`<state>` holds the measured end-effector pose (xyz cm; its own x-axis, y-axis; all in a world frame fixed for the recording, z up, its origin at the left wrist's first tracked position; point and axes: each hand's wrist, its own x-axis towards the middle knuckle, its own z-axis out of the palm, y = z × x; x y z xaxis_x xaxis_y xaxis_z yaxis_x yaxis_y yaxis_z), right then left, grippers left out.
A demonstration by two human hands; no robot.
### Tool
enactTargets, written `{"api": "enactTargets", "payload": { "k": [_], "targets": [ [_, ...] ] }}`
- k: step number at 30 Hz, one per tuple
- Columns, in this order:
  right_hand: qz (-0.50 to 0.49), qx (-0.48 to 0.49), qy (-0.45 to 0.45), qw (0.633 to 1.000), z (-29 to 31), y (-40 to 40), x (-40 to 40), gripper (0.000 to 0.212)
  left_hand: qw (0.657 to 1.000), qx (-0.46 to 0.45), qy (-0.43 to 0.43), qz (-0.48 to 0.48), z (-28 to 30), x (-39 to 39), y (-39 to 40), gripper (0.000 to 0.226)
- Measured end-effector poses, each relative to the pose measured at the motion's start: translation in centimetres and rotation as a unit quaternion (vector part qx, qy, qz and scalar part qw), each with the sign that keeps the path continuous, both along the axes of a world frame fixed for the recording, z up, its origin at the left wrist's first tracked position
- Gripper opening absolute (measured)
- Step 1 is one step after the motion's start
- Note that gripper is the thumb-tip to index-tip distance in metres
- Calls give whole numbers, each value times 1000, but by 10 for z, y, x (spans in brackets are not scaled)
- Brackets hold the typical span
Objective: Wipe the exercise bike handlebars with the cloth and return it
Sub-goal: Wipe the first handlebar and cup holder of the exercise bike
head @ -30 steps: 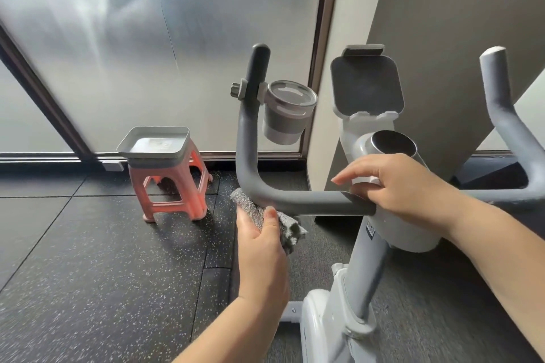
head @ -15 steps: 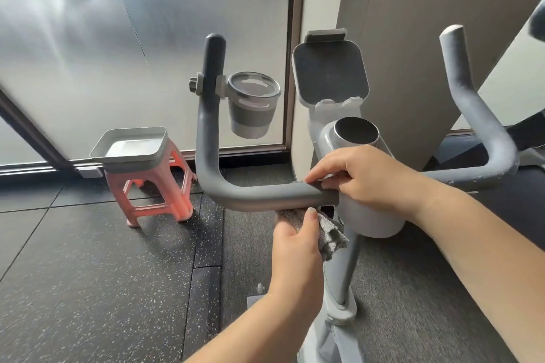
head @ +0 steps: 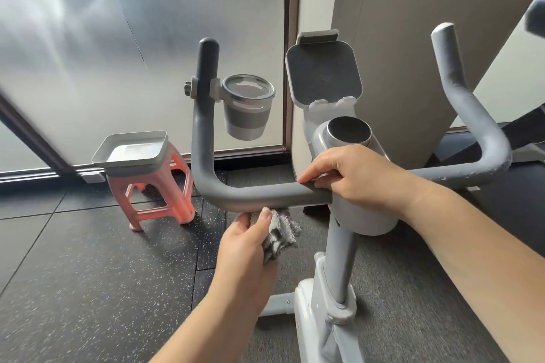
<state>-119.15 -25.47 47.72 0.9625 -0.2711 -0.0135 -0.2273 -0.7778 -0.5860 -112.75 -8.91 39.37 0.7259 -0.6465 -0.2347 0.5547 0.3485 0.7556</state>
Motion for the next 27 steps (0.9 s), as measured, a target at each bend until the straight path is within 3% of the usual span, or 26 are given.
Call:
{"api": "enactTargets", "payload": {
  "k": [8,15,18,20,22,24,27],
  "targets": [
    [1,-4,-2,1000,0,1,-1,30,986,50,-141,76,5,28,24,25],
    [-2,-1,-11,1000,-3,1,-1,28,989,43,-136,35,2,47,35,29],
    [-5,-1,-17,1000,-4,1,-1,27,990,33,-103,88,8,60,44,39],
    [-7,2,-18,1000,-4,1,-1,27,973,67,-171,138,13,79,54,46],
    [-9,7,-15,1000,-3,1,0,28,907,187,-352,136,24,97,55,52],
    [-12,10,-13,1000,-3,1,0,30,779,305,-538,105,36,104,48,55],
    [-11,12,-15,1000,-2,2,-1,32,591,341,-731,35,40,110,38,54]
  ]
}}
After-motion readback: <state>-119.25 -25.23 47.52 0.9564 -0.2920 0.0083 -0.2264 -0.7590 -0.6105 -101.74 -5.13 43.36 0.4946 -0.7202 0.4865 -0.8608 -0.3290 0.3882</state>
